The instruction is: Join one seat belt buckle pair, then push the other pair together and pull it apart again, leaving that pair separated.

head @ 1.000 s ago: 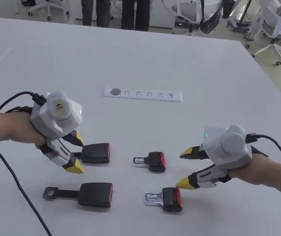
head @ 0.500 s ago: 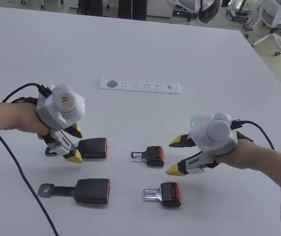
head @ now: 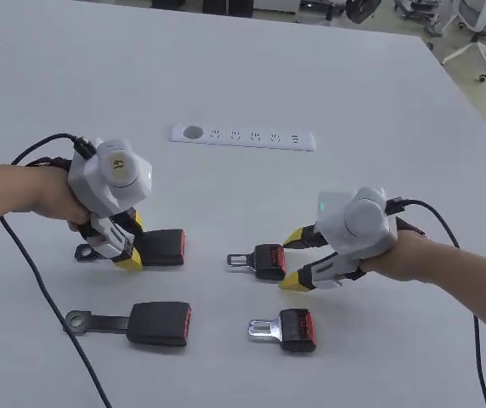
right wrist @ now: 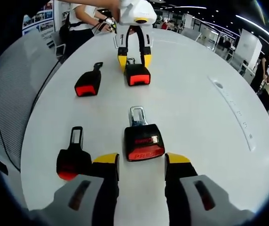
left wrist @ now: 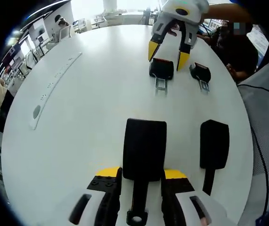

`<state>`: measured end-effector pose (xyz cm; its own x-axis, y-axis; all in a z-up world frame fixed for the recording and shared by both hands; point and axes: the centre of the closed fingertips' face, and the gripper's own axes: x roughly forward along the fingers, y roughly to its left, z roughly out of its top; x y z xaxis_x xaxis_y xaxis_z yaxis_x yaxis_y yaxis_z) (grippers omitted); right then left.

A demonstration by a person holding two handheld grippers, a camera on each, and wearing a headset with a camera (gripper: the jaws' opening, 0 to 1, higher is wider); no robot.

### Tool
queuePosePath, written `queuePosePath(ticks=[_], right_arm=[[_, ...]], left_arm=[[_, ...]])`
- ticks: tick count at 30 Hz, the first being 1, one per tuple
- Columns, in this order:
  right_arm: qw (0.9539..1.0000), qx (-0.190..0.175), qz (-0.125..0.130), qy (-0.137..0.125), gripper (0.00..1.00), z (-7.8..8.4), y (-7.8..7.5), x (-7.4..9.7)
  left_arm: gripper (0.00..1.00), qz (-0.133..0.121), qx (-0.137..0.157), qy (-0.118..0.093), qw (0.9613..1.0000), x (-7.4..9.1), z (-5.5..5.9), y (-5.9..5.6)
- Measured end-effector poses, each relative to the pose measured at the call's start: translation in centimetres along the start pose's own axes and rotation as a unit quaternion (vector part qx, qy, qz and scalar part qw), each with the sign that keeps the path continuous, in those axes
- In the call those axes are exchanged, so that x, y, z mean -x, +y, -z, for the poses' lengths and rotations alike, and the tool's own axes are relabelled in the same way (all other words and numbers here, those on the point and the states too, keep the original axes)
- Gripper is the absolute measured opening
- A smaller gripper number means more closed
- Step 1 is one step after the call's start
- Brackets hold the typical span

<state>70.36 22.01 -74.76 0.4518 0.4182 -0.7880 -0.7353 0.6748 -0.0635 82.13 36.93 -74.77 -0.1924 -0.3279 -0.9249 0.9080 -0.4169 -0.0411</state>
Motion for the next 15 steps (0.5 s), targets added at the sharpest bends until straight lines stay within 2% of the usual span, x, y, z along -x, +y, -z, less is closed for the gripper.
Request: queuePosePath(ticks=[7, 15], right_arm=[[1.0000, -0.002, 0.004, 0.000, 0.31, -0.26, -0.37, -0.22], [1.0000, -0.007, 0.003, 0.002, 0.31, -0.24, -0.22, -0.15]], left_arm=[[0.32, -0.001, -0.017, -0.002, 0.9999, 0.06, 0.08, -0.02], [0.32, 0.000, -0.015, -0.003, 0.9999, 0.12, 0.00, 0.00]])
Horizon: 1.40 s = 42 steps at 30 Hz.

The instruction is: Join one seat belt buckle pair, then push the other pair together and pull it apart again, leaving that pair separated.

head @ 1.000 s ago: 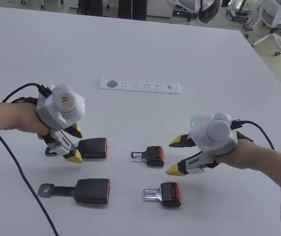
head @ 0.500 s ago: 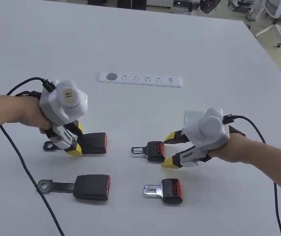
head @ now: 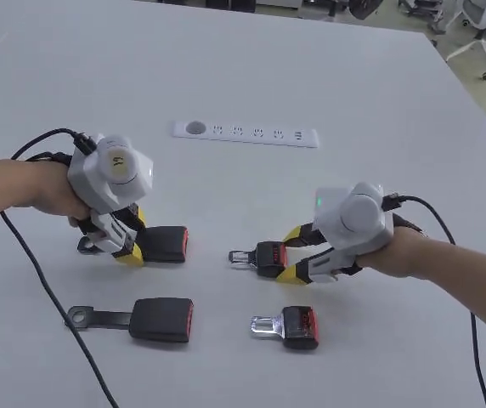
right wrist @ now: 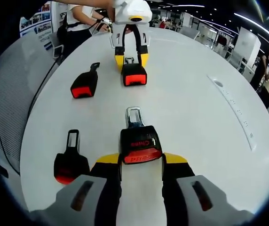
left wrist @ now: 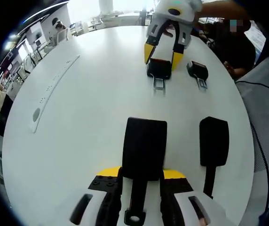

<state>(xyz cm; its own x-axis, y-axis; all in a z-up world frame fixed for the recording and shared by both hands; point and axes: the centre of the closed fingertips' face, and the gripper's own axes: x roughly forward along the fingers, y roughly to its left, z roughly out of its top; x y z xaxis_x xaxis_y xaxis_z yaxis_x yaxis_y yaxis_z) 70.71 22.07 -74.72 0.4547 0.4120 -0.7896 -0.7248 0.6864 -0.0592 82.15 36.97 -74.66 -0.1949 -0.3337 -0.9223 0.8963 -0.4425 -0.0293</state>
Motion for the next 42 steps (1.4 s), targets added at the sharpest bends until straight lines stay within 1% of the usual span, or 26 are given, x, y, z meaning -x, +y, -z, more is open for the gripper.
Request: queuePosePath(ticks=[9, 19, 32, 42], right_arm=[[1.0000, -0.005, 0.004, 0.001, 0.30, -0.2, -0.2, -0.2], [1.0000, -0.004, 0.005, 0.000, 0.30, -1.0, -0.3, -0.5], [0.9999, 0.009, 0.004, 0.003, 0.30, -2.4, -0.6, -1.4], [0.9999, 0.010, 0.003, -0.004, 0.30, -3.4, -0.4, -2.2]], left_arm=[[0.31, -0.001, 0.005, 0.001, 1.0000, 0.0, -0.1, 0.0], [0.31, 0.002, -0.001, 0.017, 0.9999, 0.0, -0.1, -0.1], [0.31, 0.001, 0.006, 0.018, 0.9998, 0.1, 0.1, -0.2], [0.31, 0.000, 0.009, 0.017, 0.9998, 0.1, 0.2, -0.3]])
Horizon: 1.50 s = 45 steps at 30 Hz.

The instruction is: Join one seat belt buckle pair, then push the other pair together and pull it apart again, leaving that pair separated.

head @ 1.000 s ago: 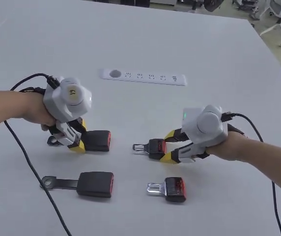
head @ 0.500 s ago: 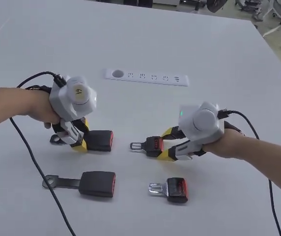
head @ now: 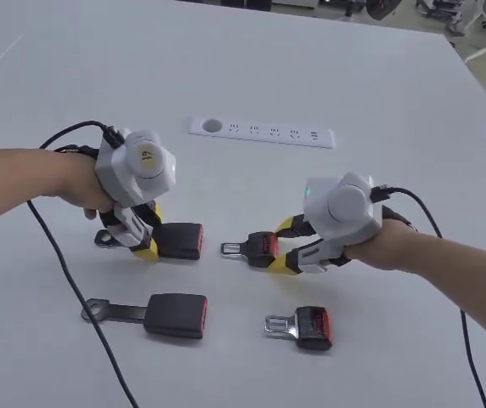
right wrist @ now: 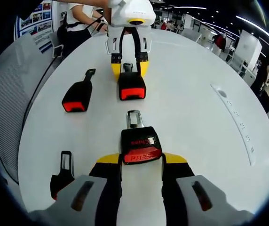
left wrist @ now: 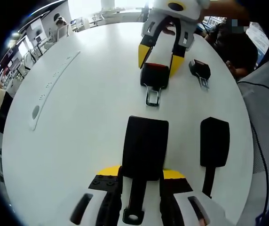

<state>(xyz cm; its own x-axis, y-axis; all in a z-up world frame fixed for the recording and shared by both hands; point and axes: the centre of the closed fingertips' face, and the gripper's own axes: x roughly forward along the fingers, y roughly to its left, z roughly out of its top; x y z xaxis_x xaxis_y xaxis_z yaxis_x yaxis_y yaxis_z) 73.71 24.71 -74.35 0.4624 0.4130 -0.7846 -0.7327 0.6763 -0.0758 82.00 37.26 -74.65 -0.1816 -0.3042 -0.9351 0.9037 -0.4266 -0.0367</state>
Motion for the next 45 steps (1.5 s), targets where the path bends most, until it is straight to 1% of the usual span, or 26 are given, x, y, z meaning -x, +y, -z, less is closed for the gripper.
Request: queuePosePath(ticks=[5, 16, 29, 33, 35, 36, 40, 45], right_arm=[[1.0000, 0.000, 0.002, -0.002, 0.30, -0.4, 0.0, -0.3], [0.9999, 0.005, 0.003, -0.008, 0.30, -2.0, 0.1, -1.5], [0.9999, 0.000, 0.003, -0.013, 0.30, -2.7, 0.3, -2.4], [0.9998, -0.001, 0.004, -0.017, 0.30, -3.1, 0.3, -2.6], [0.9997, -0.007, 0.002, -0.021, 0.30, -3.3, 0.4, -2.8], [0.9998, -0.008, 0.003, -0.019, 0.30, -3.2, 0.3, -2.8], [0.9996, -0.016, 0.005, -0.023, 0.30, -3.2, 0.4, -2.8], [0.9996, -0.008, 0.013, -0.026, 0.29, -3.2, 0.4, -3.0]], left_arm=[[0.31, 0.000, 0.000, 0.002, 1.0000, 0.0, 0.0, 0.0], [0.31, 0.000, 0.002, 0.005, 1.0000, 0.0, 0.0, 0.0], [0.30, 0.000, 0.004, 0.005, 1.0000, -0.1, -0.1, 0.0], [0.30, -0.001, 0.008, 0.001, 1.0000, -0.1, -0.1, 0.0], [0.30, -0.003, 0.009, -0.002, 1.0000, -0.1, -0.1, 0.0], [0.30, -0.003, 0.010, -0.003, 0.9999, -0.1, 0.0, 0.0], [0.30, -0.003, 0.011, -0.004, 0.9999, -0.1, 0.0, 0.1], [0.30, -0.003, 0.009, -0.004, 0.9999, -0.1, 0.0, 0.1]])
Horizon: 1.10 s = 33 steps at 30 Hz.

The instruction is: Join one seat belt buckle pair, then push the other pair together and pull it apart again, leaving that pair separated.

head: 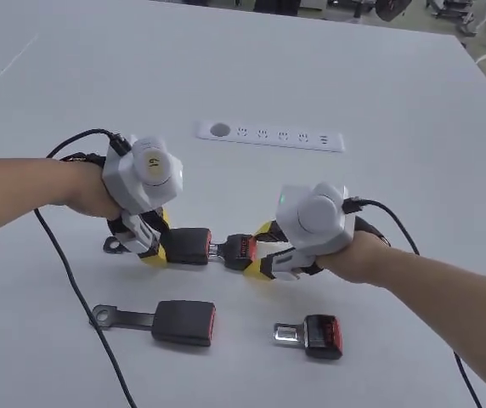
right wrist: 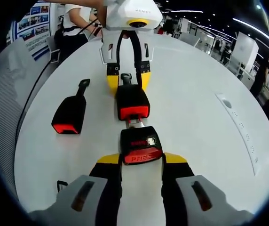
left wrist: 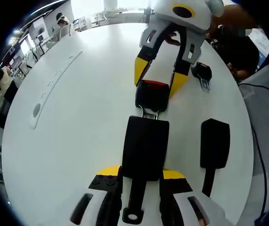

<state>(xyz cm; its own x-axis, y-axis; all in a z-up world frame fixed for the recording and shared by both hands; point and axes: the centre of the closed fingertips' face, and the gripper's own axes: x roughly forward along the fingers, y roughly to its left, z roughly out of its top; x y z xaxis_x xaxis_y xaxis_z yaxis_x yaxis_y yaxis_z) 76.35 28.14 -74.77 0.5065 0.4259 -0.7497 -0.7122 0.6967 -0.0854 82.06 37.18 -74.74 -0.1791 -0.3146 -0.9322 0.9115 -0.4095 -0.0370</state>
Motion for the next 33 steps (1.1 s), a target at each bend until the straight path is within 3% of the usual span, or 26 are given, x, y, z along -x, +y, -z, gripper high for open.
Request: queuePosePath(ticks=[19, 33], right_arm=[[0.9999, -0.013, 0.004, 0.002, 0.28, -0.30, 0.32, -0.23], [0.9998, -0.018, 0.008, 0.008, 0.27, -0.57, 0.42, -0.43]], left_arm=[[0.30, -0.001, 0.007, -0.015, 0.9999, -0.03, -0.07, 0.01], [0.29, -0.001, 0.007, -0.010, 0.9999, -0.02, -0.14, 0.04]])
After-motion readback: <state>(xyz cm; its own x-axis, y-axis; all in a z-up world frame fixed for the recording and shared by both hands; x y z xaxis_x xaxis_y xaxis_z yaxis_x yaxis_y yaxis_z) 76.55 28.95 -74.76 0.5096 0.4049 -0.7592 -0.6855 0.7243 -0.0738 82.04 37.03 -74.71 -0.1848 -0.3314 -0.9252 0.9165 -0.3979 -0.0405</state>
